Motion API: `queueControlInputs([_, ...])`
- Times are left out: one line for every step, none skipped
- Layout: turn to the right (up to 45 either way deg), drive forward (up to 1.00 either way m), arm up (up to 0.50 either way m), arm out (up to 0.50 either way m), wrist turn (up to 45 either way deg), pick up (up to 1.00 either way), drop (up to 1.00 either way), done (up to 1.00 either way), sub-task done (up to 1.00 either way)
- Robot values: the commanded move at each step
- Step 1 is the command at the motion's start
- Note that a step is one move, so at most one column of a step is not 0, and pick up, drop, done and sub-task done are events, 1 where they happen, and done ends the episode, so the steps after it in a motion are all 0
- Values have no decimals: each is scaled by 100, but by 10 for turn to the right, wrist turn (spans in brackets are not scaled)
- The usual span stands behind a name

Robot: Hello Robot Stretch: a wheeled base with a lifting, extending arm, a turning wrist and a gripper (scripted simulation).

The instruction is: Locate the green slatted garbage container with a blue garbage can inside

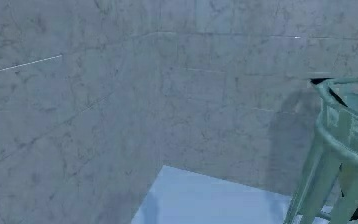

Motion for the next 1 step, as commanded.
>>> queueControlInputs([450, 0, 0, 0, 0, 0, 0, 0, 0])
